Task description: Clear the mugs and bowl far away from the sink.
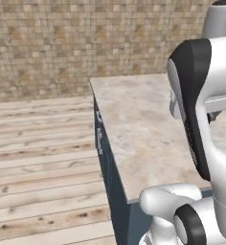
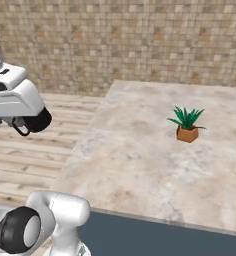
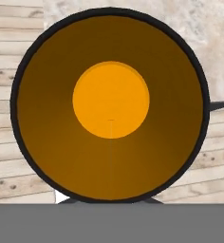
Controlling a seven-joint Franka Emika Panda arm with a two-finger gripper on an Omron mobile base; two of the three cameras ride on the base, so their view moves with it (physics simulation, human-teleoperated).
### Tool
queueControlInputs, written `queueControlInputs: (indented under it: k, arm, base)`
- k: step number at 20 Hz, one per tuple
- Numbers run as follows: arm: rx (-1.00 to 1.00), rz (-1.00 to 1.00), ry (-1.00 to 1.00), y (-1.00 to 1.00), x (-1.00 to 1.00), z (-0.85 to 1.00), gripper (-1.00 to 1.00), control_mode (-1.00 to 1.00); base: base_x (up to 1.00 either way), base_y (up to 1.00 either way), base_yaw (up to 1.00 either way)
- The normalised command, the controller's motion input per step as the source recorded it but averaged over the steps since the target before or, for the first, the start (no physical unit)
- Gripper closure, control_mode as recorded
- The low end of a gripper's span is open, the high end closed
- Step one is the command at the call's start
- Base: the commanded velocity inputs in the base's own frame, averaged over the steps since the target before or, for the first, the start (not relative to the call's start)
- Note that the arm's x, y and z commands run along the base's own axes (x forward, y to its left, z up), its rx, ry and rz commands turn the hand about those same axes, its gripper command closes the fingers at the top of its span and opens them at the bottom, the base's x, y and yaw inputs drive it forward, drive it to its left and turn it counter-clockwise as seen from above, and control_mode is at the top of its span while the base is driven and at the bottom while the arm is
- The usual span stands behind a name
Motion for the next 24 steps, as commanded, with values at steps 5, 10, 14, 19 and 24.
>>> queueControlInputs:
  k: [5,10,14,19,24]
  arm:
    - [0.00,0.00,0.00,0.00,0.00,0.00,1.00,1.00]
    - [0.00,0.00,0.00,0.00,0.00,0.00,1.00,1.00]
    - [0.17,0.22,0.03,-0.23,0.30,-0.26,1.00,-1.00]
    - [0.29,0.45,-0.01,-0.23,0.39,-0.90,1.00,-1.00]
    - [0.08,0.10,0.00,-0.20,0.49,-0.33,1.00,-1.00]
  base:
    - [0.63,-0.41,0.20]
    - [0.69,-0.40,0.40]
    - [0.41,-0.17,0.21]
    - [0.00,0.00,0.00]
    - [0.00,0.00,0.00]
